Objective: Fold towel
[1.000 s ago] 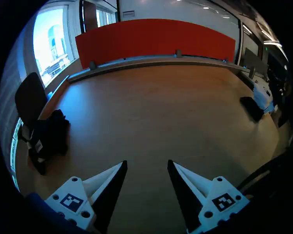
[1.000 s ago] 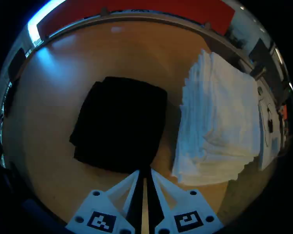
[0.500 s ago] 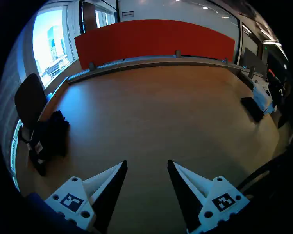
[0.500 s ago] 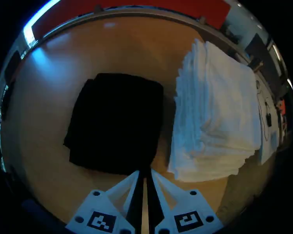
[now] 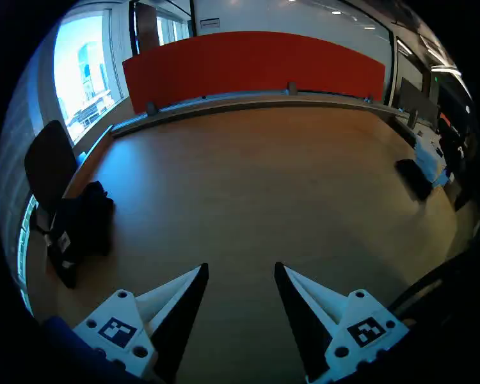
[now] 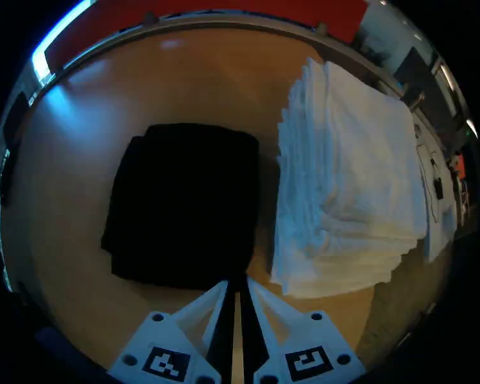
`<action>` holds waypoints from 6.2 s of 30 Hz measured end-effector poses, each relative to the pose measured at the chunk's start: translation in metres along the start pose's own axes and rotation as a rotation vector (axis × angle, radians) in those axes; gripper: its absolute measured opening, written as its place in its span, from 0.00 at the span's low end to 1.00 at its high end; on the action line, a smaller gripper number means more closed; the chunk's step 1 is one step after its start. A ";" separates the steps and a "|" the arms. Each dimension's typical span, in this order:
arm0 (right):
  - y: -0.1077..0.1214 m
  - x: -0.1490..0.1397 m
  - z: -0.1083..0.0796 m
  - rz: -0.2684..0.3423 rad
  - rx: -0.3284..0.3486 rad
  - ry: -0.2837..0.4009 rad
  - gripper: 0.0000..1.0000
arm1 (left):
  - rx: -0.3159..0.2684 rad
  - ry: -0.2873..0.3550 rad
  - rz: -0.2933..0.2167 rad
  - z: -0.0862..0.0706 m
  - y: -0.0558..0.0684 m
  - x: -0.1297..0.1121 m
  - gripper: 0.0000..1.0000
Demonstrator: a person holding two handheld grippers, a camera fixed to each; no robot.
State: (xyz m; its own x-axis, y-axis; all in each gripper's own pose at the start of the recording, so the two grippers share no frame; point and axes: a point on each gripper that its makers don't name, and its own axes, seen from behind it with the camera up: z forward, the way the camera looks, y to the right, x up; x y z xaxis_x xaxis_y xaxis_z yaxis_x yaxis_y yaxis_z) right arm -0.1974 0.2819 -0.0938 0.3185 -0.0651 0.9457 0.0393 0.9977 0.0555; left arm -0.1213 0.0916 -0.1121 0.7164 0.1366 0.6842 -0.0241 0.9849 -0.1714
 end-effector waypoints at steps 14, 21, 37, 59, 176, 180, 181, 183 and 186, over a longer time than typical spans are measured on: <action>0.001 0.002 -0.003 0.005 -0.013 0.018 0.05 | -0.003 -0.001 0.000 0.000 0.001 0.000 0.75; 0.001 0.002 -0.003 0.009 -0.016 0.020 0.07 | -0.005 0.000 0.004 0.000 0.002 0.000 0.75; 0.002 -0.003 -0.012 0.020 -0.032 0.034 0.28 | -0.008 0.006 0.001 -0.001 0.002 0.001 0.75; -0.007 -0.010 -0.038 0.048 -0.050 0.107 0.81 | -0.027 0.029 0.003 -0.002 0.001 0.006 0.75; -0.235 0.228 -0.283 0.132 -0.008 1.174 0.96 | 0.075 0.614 -0.164 -0.027 -0.096 0.197 0.75; -0.248 0.234 -0.287 0.124 0.007 1.185 0.96 | 0.076 0.628 -0.158 -0.028 -0.097 0.200 0.75; -0.250 0.235 -0.288 0.121 0.010 1.186 0.96 | 0.076 0.631 -0.157 -0.028 -0.098 0.200 0.75; -0.254 0.237 -0.287 0.118 0.015 1.187 0.96 | 0.077 0.636 -0.155 -0.028 -0.098 0.201 0.75; -0.255 0.238 -0.285 0.121 0.021 1.179 0.96 | 0.078 0.644 -0.147 -0.027 -0.098 0.202 0.75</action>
State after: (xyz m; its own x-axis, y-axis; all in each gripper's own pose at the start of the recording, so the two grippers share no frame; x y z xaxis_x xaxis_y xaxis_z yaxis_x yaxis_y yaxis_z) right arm 0.1387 0.0064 0.0257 0.9958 0.0629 0.0669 -0.0631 0.9980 0.0015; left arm 0.0450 0.0198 0.0236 0.9889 -0.0668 0.1324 0.0727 0.9965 -0.0403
